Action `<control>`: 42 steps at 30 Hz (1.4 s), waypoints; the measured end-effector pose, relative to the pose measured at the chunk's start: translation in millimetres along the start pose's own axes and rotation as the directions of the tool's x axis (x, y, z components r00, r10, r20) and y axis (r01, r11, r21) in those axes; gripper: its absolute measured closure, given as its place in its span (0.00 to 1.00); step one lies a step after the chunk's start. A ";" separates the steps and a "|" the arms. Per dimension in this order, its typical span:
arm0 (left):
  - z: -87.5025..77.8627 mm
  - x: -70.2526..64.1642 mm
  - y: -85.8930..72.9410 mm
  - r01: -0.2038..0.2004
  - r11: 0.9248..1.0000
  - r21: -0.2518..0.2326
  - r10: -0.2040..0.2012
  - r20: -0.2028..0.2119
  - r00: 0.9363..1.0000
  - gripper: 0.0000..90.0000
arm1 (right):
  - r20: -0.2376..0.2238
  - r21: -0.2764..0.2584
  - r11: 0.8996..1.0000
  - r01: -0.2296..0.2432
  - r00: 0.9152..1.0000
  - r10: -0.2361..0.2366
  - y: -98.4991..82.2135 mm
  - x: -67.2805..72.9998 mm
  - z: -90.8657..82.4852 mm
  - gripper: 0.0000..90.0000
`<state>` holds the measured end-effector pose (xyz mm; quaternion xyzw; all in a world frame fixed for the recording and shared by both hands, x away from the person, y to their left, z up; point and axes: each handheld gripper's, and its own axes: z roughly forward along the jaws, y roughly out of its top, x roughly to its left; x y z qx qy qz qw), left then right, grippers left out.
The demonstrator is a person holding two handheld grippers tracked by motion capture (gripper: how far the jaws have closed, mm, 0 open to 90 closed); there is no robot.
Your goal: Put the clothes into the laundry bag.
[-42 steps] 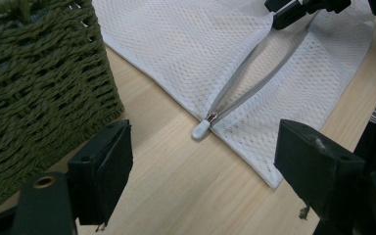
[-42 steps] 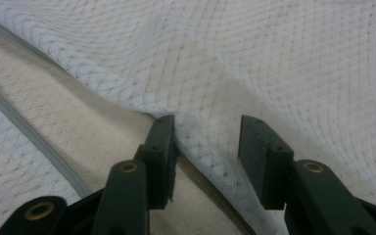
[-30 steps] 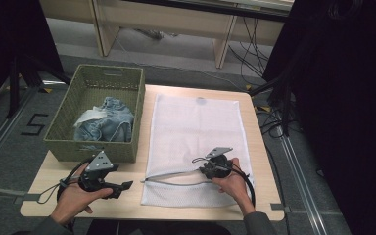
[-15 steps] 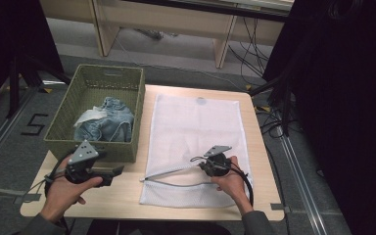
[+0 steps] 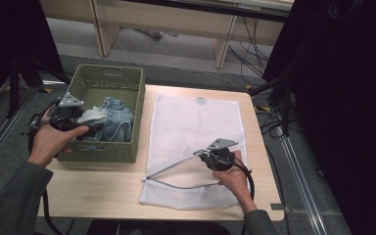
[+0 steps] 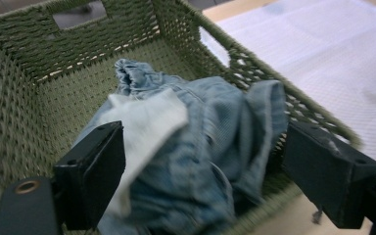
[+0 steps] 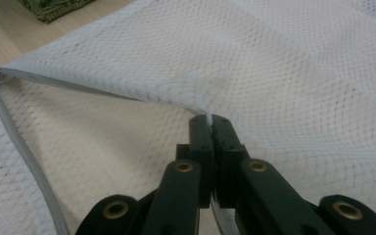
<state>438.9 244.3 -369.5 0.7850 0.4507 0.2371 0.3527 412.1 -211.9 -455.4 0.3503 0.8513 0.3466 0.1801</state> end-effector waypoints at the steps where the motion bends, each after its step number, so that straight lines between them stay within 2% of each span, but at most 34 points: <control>1: 5.0 2.7 3.0 -0.004 1.000 0.013 0.004 0.000 1.000 0.18 | -0.003 0.005 1.000 -0.001 1.000 0.001 0.3 -0.3 -0.5 0.99; 5: 38.4 9.7 13.1 -0.004 0.996 0.085 0.001 0.027 1.000 0.19 | -0.011 0.017 1.000 -0.010 1.000 0.010 -0.4 -2.3 -1.6 0.99; 6: 38.4 9.7 13.1 -0.004 0.996 0.085 0.001 0.027 1.000 0.19 | -0.011 0.017 1.000 -0.010 1.000 0.010 -0.4 -2.3 -1.6 0.99; 7: 43.5 9.1 14.8 -0.015 0.992 0.122 0.009 0.050 0.999 0.18 | -0.012 0.013 1.000 -0.013 1.000 0.013 -0.7 -2.9 -1.5 0.99; 9: 51.0 6.2 15.3 -0.044 0.985 0.166 0.032 0.071 0.997 0.18 | -0.009 0.003 1.000 -0.012 1.000 0.012 -1.1 -2.9 -0.6 0.99; 10: 57.1 3.5 15.6 -0.070 0.980 0.186 0.057 0.075 0.996 0.18 | -0.014 0.016 1.000 -0.008 1.000 0.009 -1.0 -3.4 -1.6 0.99; 12: 64.6 3.9 17.3 -0.091 0.974 0.206 0.079 0.061 0.995 0.19 | -0.015 0.016 1.000 -0.010 1.000 0.010 -0.9 -3.2 -1.1 0.99; 13: 64.6 3.9 17.3 -0.091 0.974 0.206 0.079 0.061 0.995 0.25 | -0.012 0.010 1.000 -0.010 1.000 0.011 -1.0 -2.9 -0.1 0.99; 14: 68.2 5.7 18.4 -0.093 0.970 0.225 0.081 0.063 0.995 0.39 | -0.015 0.020 1.000 -0.006 1.000 0.006 -1.0 -3.2 -0.3 0.99; 15: 72.1 8.6 19.6 -0.095 0.967 0.237 0.083 0.060 0.995 0.39 | -0.015 0.020 1.000 -0.006 1.000 0.006 -1.0 -3.2 -0.3 0.99; 16: 75.9 11.6 21.6 -0.081 0.964 0.255 0.069 0.055 0.996 0.49 | -0.014 0.022 1.000 -0.004 1.000 0.004 -1.3 -3.1 -0.1 0.99; 17: 78.3 13.6 23.2 -0.081 0.965 0.249 0.070 0.053 0.996 0.63 | -0.007 0.010 1.000 -0.006 1.000 0.006 -1.7 -2.4 0.9 0.99; 18: 82.2 17.7 26.2 -0.074 0.968 0.239 0.072 0.018 0.997 0.77 | -0.006 0.001 1.000 -0.004 1.000 0.004 -1.3 -2.0 1.2 0.99; 19: 82.2 17.7 26.2 -0.074 0.968 0.239 0.072 0.018 0.997 0.79 | -0.006 0.001 1.000 -0.004 1.000 0.004 -1.3 -2.0 1.2 0.99; 20: 84.7 22.1 28.8 -0.065 0.967 0.248 0.067 0.000 0.998 0.79 | -0.005 0.001 1.000 -0.005 1.000 0.005 -1.2 -2.0 1.2 0.99; 22: 86.5 28.8 33.8 -0.028 0.971 0.238 0.042 -0.051 0.998 0.82 | -0.009 0.011 1.000 -0.004 1.000 0.004 -1.5 -2.6 0.6 0.99; 24: 87.9 36.5 39.1 0.021 0.978 0.208 0.001 -0.104 0.995 0.82 | -0.009 0.009 1.000 -0.004 1.000 0.004 -1.9 -2.8 1.2 0.99; 26: 92.1 46.0 42.4 0.094 0.980 0.175 -0.068 -0.149 0.986 0.80 | -0.007 0.012 1.000 -0.006 1.000 0.006 -2.3 -3.2 1.2 0.99; 27: 92.1 46.0 42.4 0.094 0.980 0.175 -0.068 -0.149 0.986 0.78 | -0.007 0.012 1.000 -0.006 1.000 0.006 -2.3 -3.2 1.2 0.99; 29: 96.5 50.2 40.3 0.131 0.978 0.163 -0.118 -0.086 0.989 0.61 | -0.008 0.006 1.000 -0.009 1.000 0.009 -2.4 -4.2 0.9 0.99; 30: 98.3 50.4 39.2 0.153 0.972 0.178 -0.145 -0.056 0.988 0.61 | -0.008 0.006 1.000 -0.009 1.000 0.009 -2.4 -4.2 0.9 0.99; 31: 100.0 50.3 38.2 0.167 0.956 0.241 -0.173 0.003 0.985 0.49 | -0.013 0.018 1.000 -0.006 1.000 0.006 -2.3 -5.0 0.0 0.99; 32: 101.8 49.0 36.7 0.156 0.949 0.273 -0.172 0.038 0.984 0.35 | -0.010 0.016 1.000 0.001 1.000 -0.001 -2.9 -6.3 0.1 0.99; 33: 102.3 46.8 36.0 0.133 0.955 0.265 -0.149 0.043 0.988 0.27 | -0.014 0.022 1.000 -0.012 1.000 0.013 -3.3 -6.1 0.0 0.99; 34: 101.6 44.4 35.4 0.109 0.964 0.244 -0.122 0.039 0.992 0.20 | -0.014 0.020 1.000 -0.014 1.000 0.014 -3.8 -6.9 0.9 0.99; 35: 102.8 41.0 34.6 0.097 0.965 0.244 -0.118 0.070 0.991 0.17 | -0.014 0.022 1.000 -0.011 1.000 0.011 -4.0 -7.1 1.0 0.99; 36: 102.8 41.0 34.6 0.097 0.965 0.244 -0.118 0.070 0.991 0.16 | -0.014 0.022 1.000 -0.011 1.000 0.011 -4.0 -7.1 1.0 0.99; 37: 105.7 38.1 34.1 0.049 0.967 0.250 -0.075 0.094 0.993 0.16 | -0.014 0.029 1.000 -0.008 1.000 0.008 -4.1 -7.0 0.7 0.99; 40: 110.1 37.1 33.7 0.030 0.968 0.248 -0.056 0.098 0.994 0.16 | -0.014 0.025 1.000 -0.011 1.000 0.011 -3.6 -6.3 0.9 0.99; 41: 118.8 35.7 29.2 0.026 0.970 0.243 -0.048 0.086 0.995 0.16 | -0.013 0.025 1.000 -0.014 1.000 0.014 -3.4 -5.9 0.4 0.99; 42: 121.5 36.0 28.7 0.027 0.960 0.278 -0.050 0.077 0.996 0.15 | -0.011 0.025 1.000 -0.013 1.000 0.014 -3.5 -5.8 0.3 0.99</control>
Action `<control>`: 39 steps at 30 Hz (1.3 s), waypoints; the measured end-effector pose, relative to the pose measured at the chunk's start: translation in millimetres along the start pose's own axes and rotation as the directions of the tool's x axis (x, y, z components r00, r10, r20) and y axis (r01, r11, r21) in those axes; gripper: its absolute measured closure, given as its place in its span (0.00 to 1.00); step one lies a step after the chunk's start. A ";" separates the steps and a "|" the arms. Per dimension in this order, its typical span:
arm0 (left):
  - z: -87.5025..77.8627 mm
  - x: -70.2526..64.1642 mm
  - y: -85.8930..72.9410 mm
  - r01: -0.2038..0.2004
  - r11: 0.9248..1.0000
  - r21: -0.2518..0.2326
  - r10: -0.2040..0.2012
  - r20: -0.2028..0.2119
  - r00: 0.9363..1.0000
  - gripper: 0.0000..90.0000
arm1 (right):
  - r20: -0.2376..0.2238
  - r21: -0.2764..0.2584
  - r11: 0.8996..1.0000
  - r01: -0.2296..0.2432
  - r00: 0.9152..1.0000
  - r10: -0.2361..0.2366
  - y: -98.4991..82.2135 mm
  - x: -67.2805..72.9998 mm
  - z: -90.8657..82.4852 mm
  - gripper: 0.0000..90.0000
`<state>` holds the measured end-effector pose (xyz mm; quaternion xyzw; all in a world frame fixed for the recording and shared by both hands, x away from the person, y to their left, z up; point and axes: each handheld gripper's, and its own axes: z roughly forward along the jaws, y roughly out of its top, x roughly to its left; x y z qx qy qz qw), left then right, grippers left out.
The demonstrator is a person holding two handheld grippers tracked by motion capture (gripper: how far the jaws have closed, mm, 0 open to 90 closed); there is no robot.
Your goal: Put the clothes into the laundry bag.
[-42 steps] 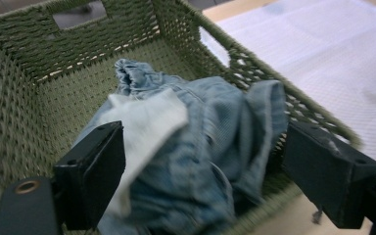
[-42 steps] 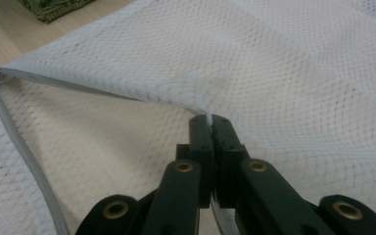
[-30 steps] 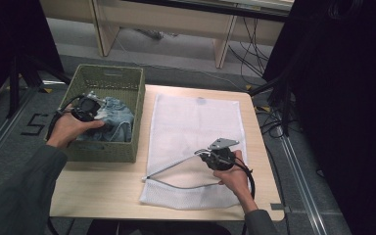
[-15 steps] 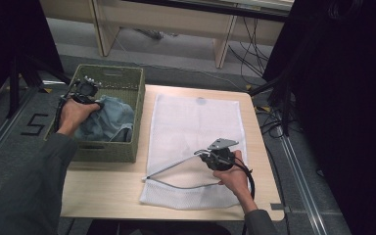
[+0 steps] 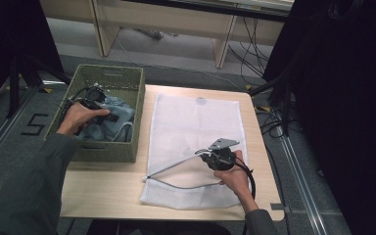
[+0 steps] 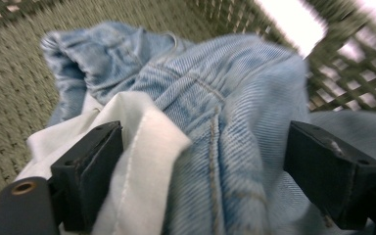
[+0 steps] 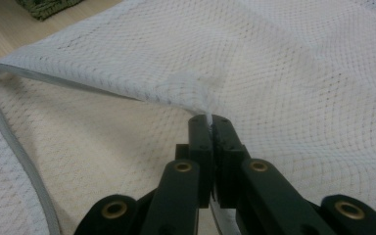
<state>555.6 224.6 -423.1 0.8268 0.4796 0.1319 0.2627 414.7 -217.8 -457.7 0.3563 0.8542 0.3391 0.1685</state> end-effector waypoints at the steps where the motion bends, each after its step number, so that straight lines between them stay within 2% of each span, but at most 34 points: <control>1: 0.0 0.0 0.0 0.000 1.000 0.000 0.000 0.000 1.000 0.15 | 0.000 0.000 1.000 0.000 1.000 0.000 0.0 0.0 0.0 0.99; 3: 7.2 -1.5 -1.0 0.010 1.000 -0.005 -0.010 -0.021 1.000 0.13 | -0.003 0.002 1.000 -0.001 1.000 0.001 0.2 -0.1 -0.3 0.99; 5: 12.5 -3.8 -2.0 0.013 1.000 -0.015 -0.013 -0.026 1.000 0.06 | -0.002 0.003 1.000 0.004 1.000 -0.004 -0.3 0.1 1.0 0.99; 7: 19.8 -3.8 -4.1 0.039 0.999 -0.029 -0.039 0.014 0.999 0.02 | 0.003 -0.008 1.000 0.007 1.000 -0.007 -1.4 0.9 3.5 0.98; 8: 22.8 -3.3 -5.5 0.046 0.998 -0.030 -0.045 0.016 0.999 0.02 | 0.003 -0.008 1.000 0.007 1.000 -0.007 -1.4 0.9 3.5 0.98; 9: 28.9 -3.5 -8.7 0.048 0.999 -0.023 -0.048 -0.001 0.999 0.02 | 0.003 -0.008 1.000 0.005 1.000 -0.005 -1.2 1.1 3.4 0.98; 10: 37.6 -3.2 -13.9 0.027 1.000 0.005 -0.027 -0.022 0.999 0.01 | 0.006 -0.014 1.000 0.009 1.000 -0.008 -1.3 1.4 3.4 0.98; 13: 43.1 -2.8 -17.5 0.034 0.999 0.023 -0.034 -0.031 0.999 0.00 | 0.003 -0.008 1.000 0.007 1.000 -0.007 -1.2 1.5 2.4 0.98; 14: 43.7 -2.8 -17.6 0.017 0.999 0.047 -0.015 -0.036 0.999 0.00 | 0.006 -0.016 1.000 0.012 1.000 -0.012 -1.2 1.5 3.1 0.98; 15: 44.2 -2.8 -17.7 0.001 0.998 0.056 0.001 -0.040 0.999 0.06 | -0.004 0.006 1.000 0.018 1.000 -0.018 -0.5 1.0 2.0 0.98; 16: 44.5 -2.8 -17.7 -0.013 0.998 0.064 0.017 -0.055 0.998 0.14 | 0.001 -0.005 1.000 0.024 1.000 -0.024 -1.1 0.9 3.2 0.98; 17: 44.5 -2.7 -17.8 -0.024 0.997 0.069 0.029 -0.065 0.997 0.23 | 0.006 -0.012 1.000 0.019 1.000 -0.019 -1.9 1.7 4.3 0.98; 18: 44.5 -3.1 -18.1 -0.033 0.996 0.079 0.040 -0.085 0.996 0.39 | 0.001 -0.003 1.000 0.009 1.000 -0.009 -1.8 2.4 3.9 0.98; 19: 45.5 -3.4 -18.3 -0.033 0.995 0.090 0.042 -0.107 0.993 0.45 | 0.008 -0.033 0.999 0.006 1.000 -0.005 -2.3 3.1 6.2 0.98; 20: 45.5 -3.4 -18.3 -0.033 0.995 0.090 0.042 -0.107 0.993 0.50 | 0.008 -0.033 0.999 0.006 1.000 -0.005 -2.3 3.1 6.2 0.98; 21: 45.4 -3.5 -18.0 -0.036 0.995 0.091 0.046 -0.114 0.992 0.50 | 0.013 -0.026 1.000 0.010 1.000 -0.010 -2.2 3.1 5.9 0.99; 22: 44.9 -3.7 -17.6 -0.032 0.996 0.085 0.042 -0.114 0.993 0.56 | -0.002 0.008 1.000 0.016 1.000 -0.016 -1.3 2.2 2.5 0.99; 24: 40.9 -3.2 -17.5 -0.011 0.998 0.062 0.018 -0.115 0.993 0.67 | 0.001 0.007 1.000 0.013 1.000 -0.013 -0.9 1.9 1.7 0.99; 27: 36.6 -2.2 -17.0 0.001 0.999 0.041 0.003 -0.114 0.993 0.75 | 0.004 -0.003 1.000 0.025 1.000 -0.025 -0.9 0.8 2.1 0.99; 28: 32.7 -1.3 -16.1 0.013 1.000 0.019 -0.011 -0.106 0.994 0.75 | 0.002 0.006 1.000 0.010 1.000 -0.010 -1.0 1.7 1.4 0.99; 31: 20.7 1.7 -13.4 0.055 0.998 -0.040 -0.058 -0.085 0.995 0.80 | 0.003 -0.009 1.000 0.007 1.000 -0.007 0.6 1.1 -0.1 0.99; 34: 5.9 4.1 -11.0 0.066 0.993 -0.101 -0.073 -0.064 0.995 0.81 | 0.012 -0.020 1.000 0.002 1.000 -0.001 1.5 0.8 -2.2 0.99; 35: -3.7 4.5 -9.3 0.075 0.987 -0.144 -0.084 -0.059 0.995 0.82 | 0.013 -0.022 1.000 0.004 1.000 -0.004 2.5 0.2 -2.6 0.99; 36: -3.7 4.5 -9.3 0.075 0.987 -0.144 -0.084 -0.059 0.995 0.82 | 0.013 -0.022 1.000 0.004 1.000 -0.004 2.5 0.2 -2.6 0.99; 37: -10.4 4.9 -7.9 0.089 0.981 -0.170 -0.097 -0.040 0.995 0.82 | 0.017 -0.032 0.999 0.003 1.000 -0.003 2.3 0.6 -1.7 0.99; 39: -23.7 5.7 -4.8 0.101 0.974 -0.202 -0.110 -0.031 0.993 0.82 | 0.013 -0.022 1.000 0.001 1.000 -0.001 2.4 1.7 -2.0 0.99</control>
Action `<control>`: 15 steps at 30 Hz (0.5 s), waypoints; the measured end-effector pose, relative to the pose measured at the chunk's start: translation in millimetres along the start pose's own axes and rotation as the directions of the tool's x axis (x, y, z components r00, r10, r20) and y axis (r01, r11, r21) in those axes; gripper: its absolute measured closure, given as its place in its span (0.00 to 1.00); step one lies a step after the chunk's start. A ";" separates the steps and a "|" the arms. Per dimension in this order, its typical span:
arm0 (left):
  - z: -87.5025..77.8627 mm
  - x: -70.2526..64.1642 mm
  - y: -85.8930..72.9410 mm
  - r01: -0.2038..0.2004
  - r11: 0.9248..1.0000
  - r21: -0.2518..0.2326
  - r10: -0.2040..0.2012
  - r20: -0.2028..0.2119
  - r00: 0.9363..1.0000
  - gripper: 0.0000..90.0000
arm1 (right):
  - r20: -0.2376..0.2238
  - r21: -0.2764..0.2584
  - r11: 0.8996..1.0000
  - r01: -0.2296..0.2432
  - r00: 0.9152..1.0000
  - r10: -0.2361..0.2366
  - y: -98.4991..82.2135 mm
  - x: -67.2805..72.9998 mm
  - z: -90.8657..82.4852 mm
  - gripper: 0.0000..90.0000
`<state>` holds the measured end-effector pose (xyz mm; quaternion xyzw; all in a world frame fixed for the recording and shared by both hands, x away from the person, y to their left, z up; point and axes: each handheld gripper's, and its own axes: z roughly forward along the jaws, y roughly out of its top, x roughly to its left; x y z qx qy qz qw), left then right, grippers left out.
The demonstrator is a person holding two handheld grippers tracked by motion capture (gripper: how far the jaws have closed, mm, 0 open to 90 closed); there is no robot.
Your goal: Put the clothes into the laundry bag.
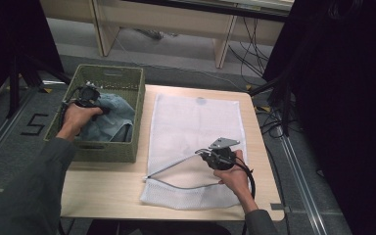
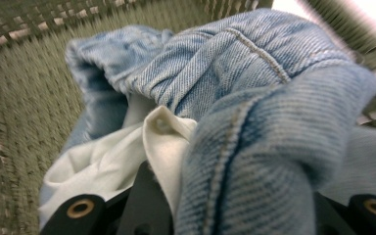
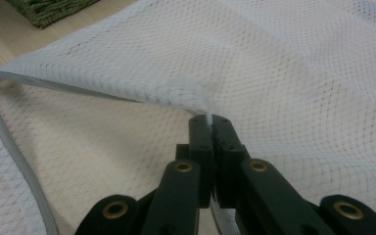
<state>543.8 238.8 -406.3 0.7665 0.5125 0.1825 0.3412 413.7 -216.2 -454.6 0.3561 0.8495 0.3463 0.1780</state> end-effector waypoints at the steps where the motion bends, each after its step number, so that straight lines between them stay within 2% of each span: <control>1: -6.1 0.3 2.9 0.008 1.000 -0.008 -0.008 0.012 1.000 0.82 | 0.003 -0.008 1.000 0.001 1.000 -0.001 0.1 0.4 0.7 0.99; 2: -12.6 0.6 5.8 0.003 1.000 -0.016 -0.003 0.009 1.000 0.82 | 0.003 -0.008 1.000 0.002 1.000 -0.002 0.4 0.5 0.7 0.99; 3: -24.3 0.6 11.1 -0.002 1.000 0.002 0.002 0.023 1.000 0.83 | 0.002 -0.005 1.000 0.004 1.000 -0.004 0.5 0.6 0.3 0.99; 4: -24.3 0.6 11.1 -0.002 1.000 0.002 0.002 0.023 1.000 0.83 | 0.002 -0.005 1.000 0.004 1.000 -0.004 0.5 0.6 0.3 0.99; 6: -40.1 0.3 17.3 -0.019 1.000 -0.009 0.020 0.032 0.999 0.83 | 0.003 -0.009 1.000 0.001 1.000 -0.001 0.4 0.5 0.2 0.99; 8: -52.0 0.6 21.3 -0.029 0.999 -0.020 0.030 0.047 0.998 0.83 | -0.001 -0.010 1.000 0.017 1.000 -0.017 0.9 -1.5 0.0 0.99; 10: -65.8 -0.5 26.1 -0.038 0.999 -0.031 0.039 0.053 0.998 0.83 | -0.001 0.000 1.000 0.001 1.000 -0.001 0.5 -0.4 -0.5 0.99; 11: -72.0 -1.2 28.1 -0.046 0.998 -0.035 0.048 0.060 0.997 0.83 | 0.007 -0.024 1.000 0.017 1.000 -0.016 0.3 -1.2 1.1 0.99; 12: -76.7 -1.7 29.4 -0.048 0.998 -0.041 0.051 0.065 0.997 0.83 | 0.009 -0.026 1.000 0.016 1.000 -0.015 0.5 -1.1 1.1 0.99; 13: -88.8 -4.9 32.4 -0.051 0.997 -0.060 0.056 0.081 0.995 0.83 | 0.004 -0.012 1.000 -0.002 1.000 0.002 0.7 -0.1 -0.1 0.99; 14: -88.8 -4.9 32.4 -0.051 0.997 -0.060 0.056 0.081 0.995 0.83 | 0.004 -0.012 1.000 -0.002 1.000 0.002 0.7 -0.1 -0.1 0.99; 15: -98.3 -8.1 34.8 -0.051 0.996 -0.080 0.058 0.087 0.994 0.83 | 0.005 -0.012 1.000 -0.002 1.000 0.003 0.6 0.0 -0.1 0.99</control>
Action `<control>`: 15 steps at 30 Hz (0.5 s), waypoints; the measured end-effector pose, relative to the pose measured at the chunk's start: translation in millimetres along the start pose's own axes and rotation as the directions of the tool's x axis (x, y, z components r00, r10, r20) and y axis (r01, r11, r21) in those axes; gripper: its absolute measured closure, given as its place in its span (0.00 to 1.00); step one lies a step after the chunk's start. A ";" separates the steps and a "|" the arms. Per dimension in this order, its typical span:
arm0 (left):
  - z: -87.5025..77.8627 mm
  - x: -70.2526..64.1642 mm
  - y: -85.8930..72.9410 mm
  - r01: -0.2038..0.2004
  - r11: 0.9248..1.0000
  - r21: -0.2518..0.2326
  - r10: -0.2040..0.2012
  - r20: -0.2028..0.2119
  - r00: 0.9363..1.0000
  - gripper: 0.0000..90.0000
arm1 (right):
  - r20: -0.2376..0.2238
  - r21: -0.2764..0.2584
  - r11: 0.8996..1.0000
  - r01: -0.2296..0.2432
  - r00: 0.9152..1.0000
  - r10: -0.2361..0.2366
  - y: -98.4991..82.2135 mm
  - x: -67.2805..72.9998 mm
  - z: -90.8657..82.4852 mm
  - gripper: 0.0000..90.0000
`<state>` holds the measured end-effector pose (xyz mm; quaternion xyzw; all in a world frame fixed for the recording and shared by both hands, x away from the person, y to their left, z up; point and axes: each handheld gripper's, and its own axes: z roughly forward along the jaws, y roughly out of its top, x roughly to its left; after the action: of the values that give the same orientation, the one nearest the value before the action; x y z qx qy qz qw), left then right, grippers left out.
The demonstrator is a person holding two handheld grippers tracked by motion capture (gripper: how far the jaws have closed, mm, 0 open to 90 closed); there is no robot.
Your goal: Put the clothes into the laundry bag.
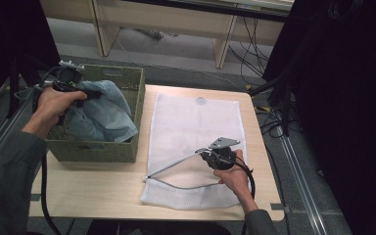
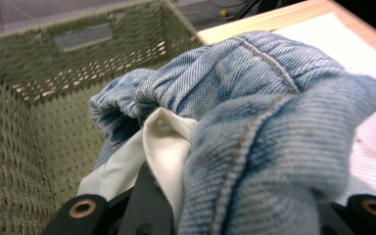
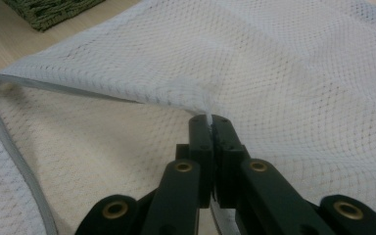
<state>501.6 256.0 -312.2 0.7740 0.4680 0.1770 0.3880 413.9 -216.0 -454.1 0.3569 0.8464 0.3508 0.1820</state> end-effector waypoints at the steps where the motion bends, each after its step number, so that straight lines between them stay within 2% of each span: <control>1: -5.7 -2.7 2.3 -0.001 1.000 -0.014 0.002 0.014 1.000 0.83 | -0.004 0.008 1.000 -0.003 1.000 0.003 0.2 0.5 -0.9 0.99; 3: -14.4 -8.4 5.5 0.001 0.999 -0.038 0.000 0.023 1.000 0.83 | 0.000 0.003 1.000 -0.001 1.000 0.001 0.5 -0.5 -0.9 0.99; 4: -22.1 -12.5 8.2 -0.016 0.999 -0.043 0.017 0.032 0.999 0.83 | 0.004 -0.004 1.000 -0.002 1.000 0.002 0.3 -0.3 -0.2 0.99; 5: -27.6 -16.7 10.3 -0.013 0.998 -0.055 0.015 0.045 0.999 0.83 | -0.002 0.010 1.000 0.001 1.000 -0.001 0.6 -0.6 -1.4 0.99; 7: -37.9 -23.6 14.0 -0.030 0.997 -0.065 0.034 0.063 0.997 0.83 | 0.000 0.003 1.000 -0.001 1.000 0.001 0.5 -0.4 -1.0 0.99; 8: -43.9 -29.2 16.0 -0.026 0.996 -0.083 0.033 0.078 0.996 0.83 | 0.004 -0.006 1.000 -0.005 1.000 0.005 0.5 0.0 -0.3 0.99; 11: -57.8 -44.8 20.4 -0.067 0.993 -0.099 0.077 0.098 0.992 0.83 | 0.000 0.001 1.000 -0.003 1.000 0.003 0.3 -0.3 -0.7 0.99; 12: -65.2 -54.1 22.3 -0.089 0.990 -0.111 0.101 0.114 0.988 0.83 | -0.005 0.012 1.000 -0.028 1.000 0.028 0.8 0.8 -1.3 0.99; 13: -65.2 -54.1 22.3 -0.089 0.990 -0.111 0.101 0.114 0.988 0.83 | -0.005 0.012 1.000 -0.028 1.000 0.028 0.8 0.8 -1.3 0.99; 14: -70.0 -62.1 22.8 -0.091 0.987 -0.131 0.108 0.126 0.986 0.83 | -0.005 0.012 1.000 -0.029 1.000 0.029 0.8 0.9 -1.3 0.99; 15: -74.5 -66.9 23.6 -0.117 0.985 -0.128 0.135 0.139 0.981 0.83 | -0.004 0.013 1.000 -0.024 1.000 0.024 0.6 0.6 -1.3 0.99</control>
<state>434.6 224.6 -240.7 0.7886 0.3766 0.1714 0.4549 413.1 -215.9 -452.9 0.3676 0.8447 0.3481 0.1737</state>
